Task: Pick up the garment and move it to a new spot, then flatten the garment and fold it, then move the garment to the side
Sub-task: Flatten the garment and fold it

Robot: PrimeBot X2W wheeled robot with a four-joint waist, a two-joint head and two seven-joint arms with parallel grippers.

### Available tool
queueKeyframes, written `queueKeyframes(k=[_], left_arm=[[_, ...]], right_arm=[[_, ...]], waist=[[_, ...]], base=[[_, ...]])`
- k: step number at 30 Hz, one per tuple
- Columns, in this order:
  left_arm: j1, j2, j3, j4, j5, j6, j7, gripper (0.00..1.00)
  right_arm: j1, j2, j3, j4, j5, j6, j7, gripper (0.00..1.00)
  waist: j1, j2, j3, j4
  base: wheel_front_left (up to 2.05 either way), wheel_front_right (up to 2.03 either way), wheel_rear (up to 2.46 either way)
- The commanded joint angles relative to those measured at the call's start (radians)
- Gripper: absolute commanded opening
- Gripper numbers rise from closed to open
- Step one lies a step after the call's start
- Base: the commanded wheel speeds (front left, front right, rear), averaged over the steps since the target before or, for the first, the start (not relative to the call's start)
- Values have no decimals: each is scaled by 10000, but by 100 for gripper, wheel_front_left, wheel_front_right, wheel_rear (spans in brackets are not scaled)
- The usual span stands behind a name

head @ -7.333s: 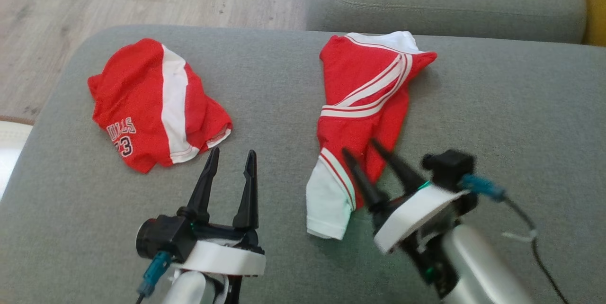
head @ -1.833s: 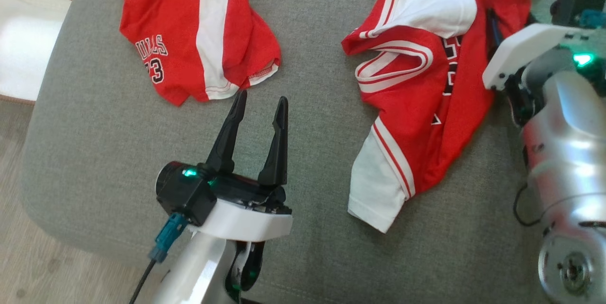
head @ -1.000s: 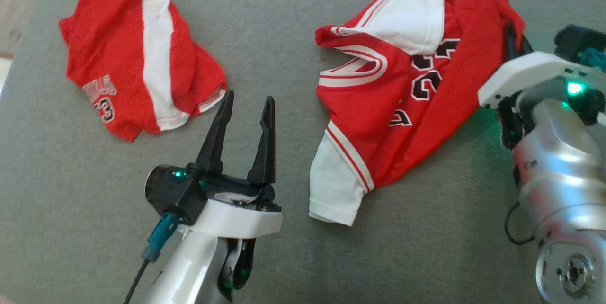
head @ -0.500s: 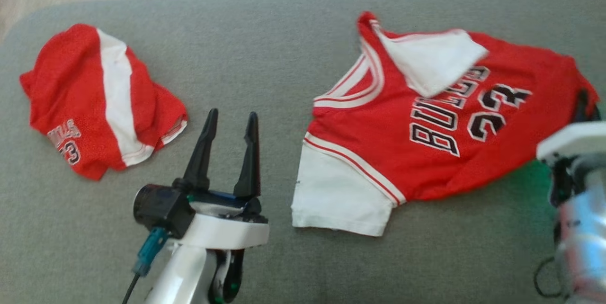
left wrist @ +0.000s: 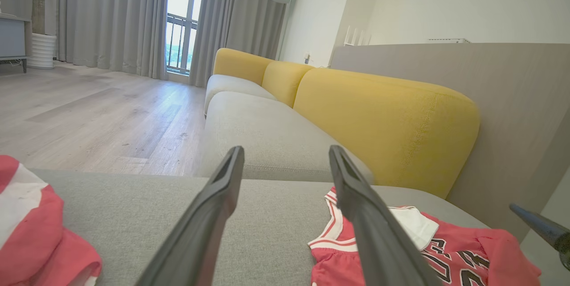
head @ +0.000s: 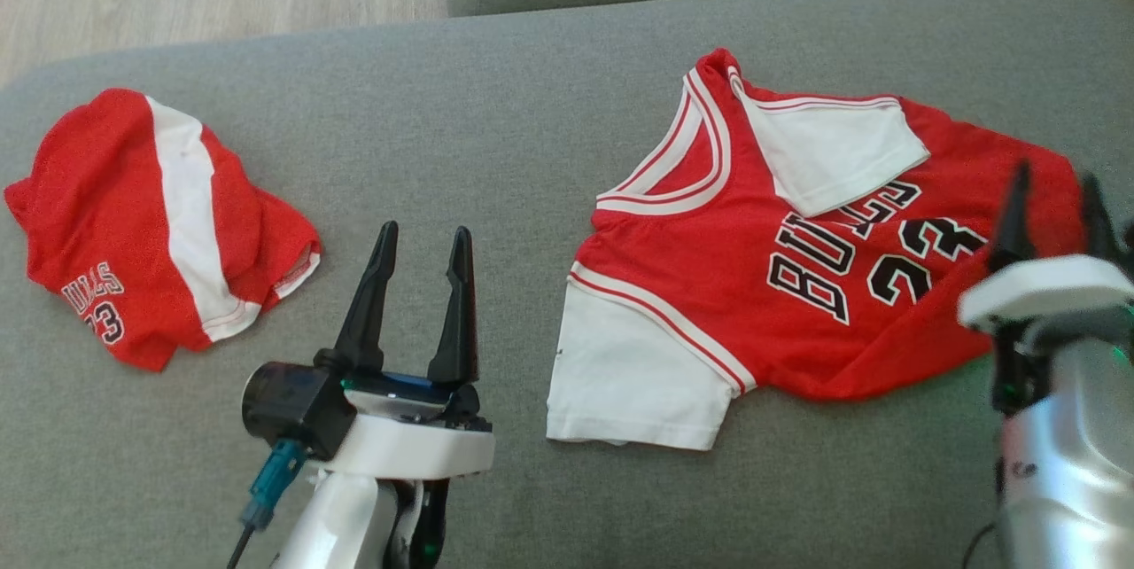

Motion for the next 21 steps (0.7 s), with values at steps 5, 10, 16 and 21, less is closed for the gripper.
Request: queueKeyframes(k=[5, 10, 16, 21], left_arm=[[-115, 18, 419, -318, 144, -74, -51, 100], [-45, 18, 413, -344, 173, -103, -51, 100], [-55, 18, 376, -373, 258, -108, -51, 100], [-174, 18, 319, -381, 260, -128, -51, 100]], right_arm=[[906, -38, 2114, -1820, 862, -7, -244, 100], [2224, -37, 3066, -2882, 1482, -7, 36, 100], [2767, -37, 3119, -3409, 1793, -7, 244, 100], [2437, -36, 2790, -3497, 1795, -7, 655, 100]], waist=[[0, 0, -200, 49], [0, 0, -251, 166], [0, 0, -93, 396], [0, 0, 177, 650]], base=[[0, 0, 0], [0, 0, 0], [0, 0, 0], [0, 0, 0]])
